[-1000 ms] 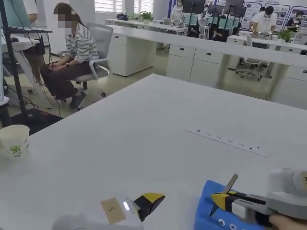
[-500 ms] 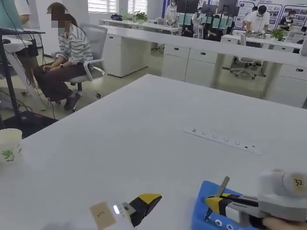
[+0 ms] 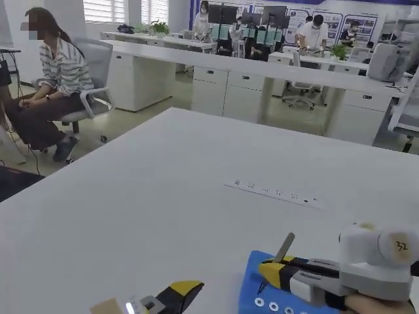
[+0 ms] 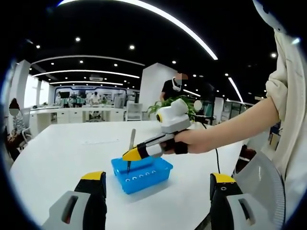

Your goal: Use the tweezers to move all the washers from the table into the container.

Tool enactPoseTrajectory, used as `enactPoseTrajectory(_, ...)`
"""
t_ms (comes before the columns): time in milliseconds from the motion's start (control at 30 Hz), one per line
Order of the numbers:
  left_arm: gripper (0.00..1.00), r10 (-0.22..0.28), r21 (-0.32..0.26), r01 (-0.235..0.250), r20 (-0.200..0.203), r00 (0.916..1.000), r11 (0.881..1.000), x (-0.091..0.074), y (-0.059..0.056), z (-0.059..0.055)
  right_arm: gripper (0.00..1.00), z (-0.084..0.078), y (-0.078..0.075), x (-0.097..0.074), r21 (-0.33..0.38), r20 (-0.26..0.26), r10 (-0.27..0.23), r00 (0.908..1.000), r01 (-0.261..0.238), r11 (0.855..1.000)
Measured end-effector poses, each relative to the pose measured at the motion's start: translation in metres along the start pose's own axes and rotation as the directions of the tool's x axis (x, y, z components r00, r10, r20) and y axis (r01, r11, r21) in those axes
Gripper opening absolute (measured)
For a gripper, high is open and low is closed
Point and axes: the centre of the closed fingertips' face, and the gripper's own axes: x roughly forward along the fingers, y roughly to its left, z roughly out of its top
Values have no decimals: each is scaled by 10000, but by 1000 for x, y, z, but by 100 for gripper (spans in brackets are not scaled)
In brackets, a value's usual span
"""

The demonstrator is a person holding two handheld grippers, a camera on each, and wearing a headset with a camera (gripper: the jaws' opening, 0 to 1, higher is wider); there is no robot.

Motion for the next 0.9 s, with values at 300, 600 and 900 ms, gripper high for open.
enactPoseTrajectory(300, 82, -546, -64, 546, -115, 9984, 9985, 0, -9, -1, 4, 3, 29, -21, -832, -24, 310, 9995, -311, 9961)
enactPoseTrajectory(600, 67, -1329, -139, 1326, -246, 9908, 9911, -2, -23, -4, 4, -27, 64, -47, -1456, -812, 971, 9920, -1082, 9834)
enactPoseTrajectory(900, 54, -1806, 124, 1816, -576, 9819, 9833, -2, -34, -9, 4, -50, 94, -75, -1660, -1275, 1428, 9815, -1631, 9726)
